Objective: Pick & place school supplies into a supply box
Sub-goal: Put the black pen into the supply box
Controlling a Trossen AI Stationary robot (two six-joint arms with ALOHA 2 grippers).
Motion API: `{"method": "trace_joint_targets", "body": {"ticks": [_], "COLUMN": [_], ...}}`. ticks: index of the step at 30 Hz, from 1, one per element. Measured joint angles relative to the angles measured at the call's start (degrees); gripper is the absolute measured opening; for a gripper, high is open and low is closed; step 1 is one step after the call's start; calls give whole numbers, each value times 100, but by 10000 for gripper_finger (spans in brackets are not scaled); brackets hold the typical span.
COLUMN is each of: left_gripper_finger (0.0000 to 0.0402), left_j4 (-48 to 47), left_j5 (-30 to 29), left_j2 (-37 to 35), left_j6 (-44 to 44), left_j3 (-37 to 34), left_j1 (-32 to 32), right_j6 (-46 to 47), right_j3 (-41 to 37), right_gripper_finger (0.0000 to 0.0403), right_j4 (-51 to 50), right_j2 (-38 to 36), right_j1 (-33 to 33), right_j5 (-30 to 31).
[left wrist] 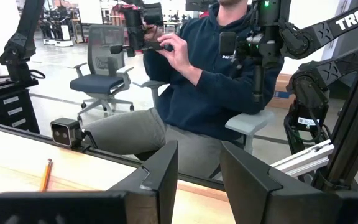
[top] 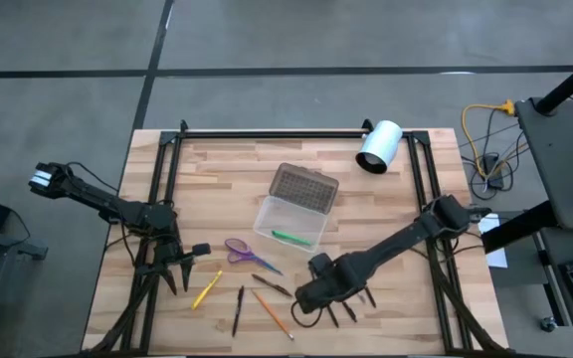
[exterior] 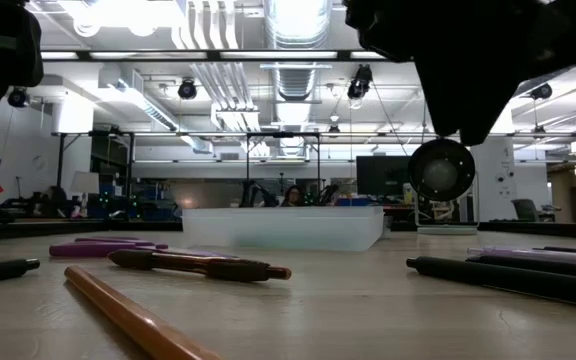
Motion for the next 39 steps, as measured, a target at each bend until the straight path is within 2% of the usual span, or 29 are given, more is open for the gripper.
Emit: {"method": "trace_joint_targets", "body": {"ticks": [5,11,21,39], "left_gripper_finger": [105,105,105,105], "left_j4": [1,1,3,3], "left_j5": [0,-1,0,0], "left_j2": [0,-1,-1,0], "left_j6": [0,0,0,-1], "left_j3": [0,0,0,0], "left_j1": [1,1,0,0], "right_j6": [114,246,-216,-725], "right_j3": [766,1195,1114,400], "right_gripper_finger": [79,69,78,72], "right_j4": [-619,-1167,-1072,-242], "right_j2": [536,932,953,944], "right_j1": [140,298,286,248], "right_j5": [10,28,66,152]}}
